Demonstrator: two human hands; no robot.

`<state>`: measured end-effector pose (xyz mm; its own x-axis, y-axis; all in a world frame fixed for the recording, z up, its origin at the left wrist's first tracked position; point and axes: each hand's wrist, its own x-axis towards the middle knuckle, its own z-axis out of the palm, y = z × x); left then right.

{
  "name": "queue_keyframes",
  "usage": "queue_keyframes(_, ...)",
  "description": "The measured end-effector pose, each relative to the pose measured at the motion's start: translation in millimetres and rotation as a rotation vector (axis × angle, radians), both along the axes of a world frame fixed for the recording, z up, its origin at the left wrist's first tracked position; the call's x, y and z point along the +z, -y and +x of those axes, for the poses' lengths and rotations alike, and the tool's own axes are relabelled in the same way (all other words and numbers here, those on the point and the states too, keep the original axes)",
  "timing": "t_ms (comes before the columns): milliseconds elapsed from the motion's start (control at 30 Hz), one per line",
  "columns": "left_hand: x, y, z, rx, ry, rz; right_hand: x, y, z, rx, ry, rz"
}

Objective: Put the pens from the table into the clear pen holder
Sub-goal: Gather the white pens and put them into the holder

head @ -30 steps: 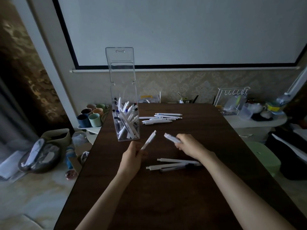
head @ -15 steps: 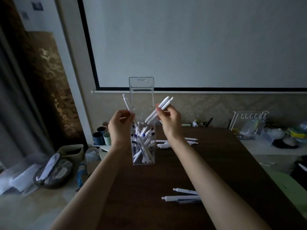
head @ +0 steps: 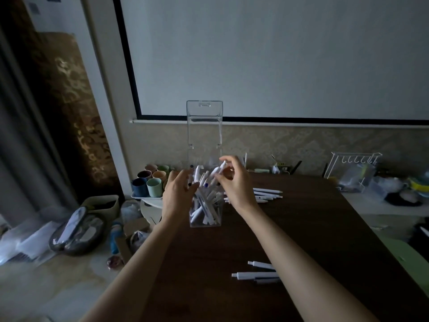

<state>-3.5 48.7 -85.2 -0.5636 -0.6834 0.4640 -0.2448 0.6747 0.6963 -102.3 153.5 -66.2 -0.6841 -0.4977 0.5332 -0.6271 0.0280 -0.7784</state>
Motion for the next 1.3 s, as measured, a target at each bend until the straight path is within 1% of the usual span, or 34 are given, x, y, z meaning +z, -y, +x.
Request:
queue_keyframes(67,-3.3,-0.2,1.1,-0.035,0.025,-0.012,-1.9,-3.5,-1.4,-0.024,-0.095,0.015)
queue_keyframes(133,-6.5,-2.8,2.5,-0.05,0.076,-0.048,3.1,-4.9,-0.8,-0.033,-0.155,0.103)
queue_keyframes(167,-9.0,-5.8,4.0,-0.041,0.082,-0.09,6.0,-4.5,-2.5,-0.041,-0.243,0.188)
queue_keyframes(233,-18.2,-16.8,9.5,-0.002,0.06,-0.185,11.9,-7.7,-7.7,-0.034,-0.483,0.407)
queue_keyframes(267,-24.6,-26.4,14.1,-0.002,0.036,-0.216,13.5,-11.8,-12.2,-0.031,-0.55,0.497)
queue_keyframes(300,-32.9,-37.5,19.4,-0.028,0.015,-0.228,13.6,-17.6,-17.0,-0.037,-0.575,0.561)
queue_keyframes(333,-41.4,-49.8,24.8,-0.071,0.006,-0.222,10.6,-25.3,-21.9,-0.038,-0.561,0.599)
queue_keyframes(367,-51.2,-62.1,29.9,-0.122,0.019,-0.198,6.4,-35.5,-25.5,-0.024,-0.508,0.598)
queue_keyframes(400,-60.7,-73.7,34.4,-0.185,0.051,-0.162,-0.3,-48.1,-27.6,0.017,-0.403,0.552)
queue_keyframes(467,-76.4,-95.3,40.9,-0.326,0.187,-0.077,-14.4,-77.5,-23.9,0.105,-0.114,0.422)
queue_keyframes(500,-82.9,-104.5,42.7,-0.382,0.284,-0.053,-22.2,-93.3,-20.9,0.115,0.001,0.392)
queue_keyframes(533,-88.7,-111.3,43.4,-0.418,0.383,-0.049,-29.8,-108.9,-19.0,0.108,0.076,0.404)
queue_keyframes(600,-96.1,-120.4,43.7,-0.433,0.513,-0.086,-43.1,-137.4,-17.1,0.142,0.164,0.52)
queue_keyframes(667,-98.1,-124.7,43.3,-0.418,0.54,-0.112,-50.7,-162.3,-13.6,0.275,0.26,0.712)
queue_keyframes(700,-98.6,-125.7,42.4,-0.414,0.538,-0.107,-53.5,-172.6,-11.0,0.34,0.282,0.84)
queue_keyframes(767,-99.6,-127.7,41.0,-0.406,0.521,-0.081,-63.7,-186.5,-4.9,0.379,0.224,1.075)
queue_keyframes(800,-100.4,-128.2,40.7,-0.397,0.5,-0.063,-69.0,-189.1,-0.9,0.347,0.163,1.118)
queue_keyframes(867,-101.9,-127.7,41.1,-0.377,0.442,-0.02,-76.4,-186.9,9.5,0.27,0.068,1.071)
queue_keyframes(933,-102.2,-126.7,41.8,-0.362,0.354,0.029,-78.7,-180.0,17.4,0.249,0.021,1.04)
queue_keyframes(1033,-98.3,-122.6,44.3,-0.298,0.218,0.161,-78.7,-167.7,22.2,0.259,-0.065,1.107)
queue_keyframes(1100,-97.5,-116.0,47.5,-0.26,0.192,0.175,-80.2,-160.8,23.4,0.221,-0.139,1.141)
queue_keyframes(1167,-97.2,-107.7,52.5,-0.243,0.171,0.186,-81.4,-156.1,23.3,0.174,-0.13,1.108)
queue_keyframes(1233,-94.2,-99.5,58.2,-0.23,0.14,0.179,-78.1,-152.3,22.0,0.136,-0.013,0.939)
queue_keyframes(1300,-85.8,-91.7,62.9,-0.201,0.096,0.155,-70.0,-146.6,20.1,0.094,0.135,0.647)
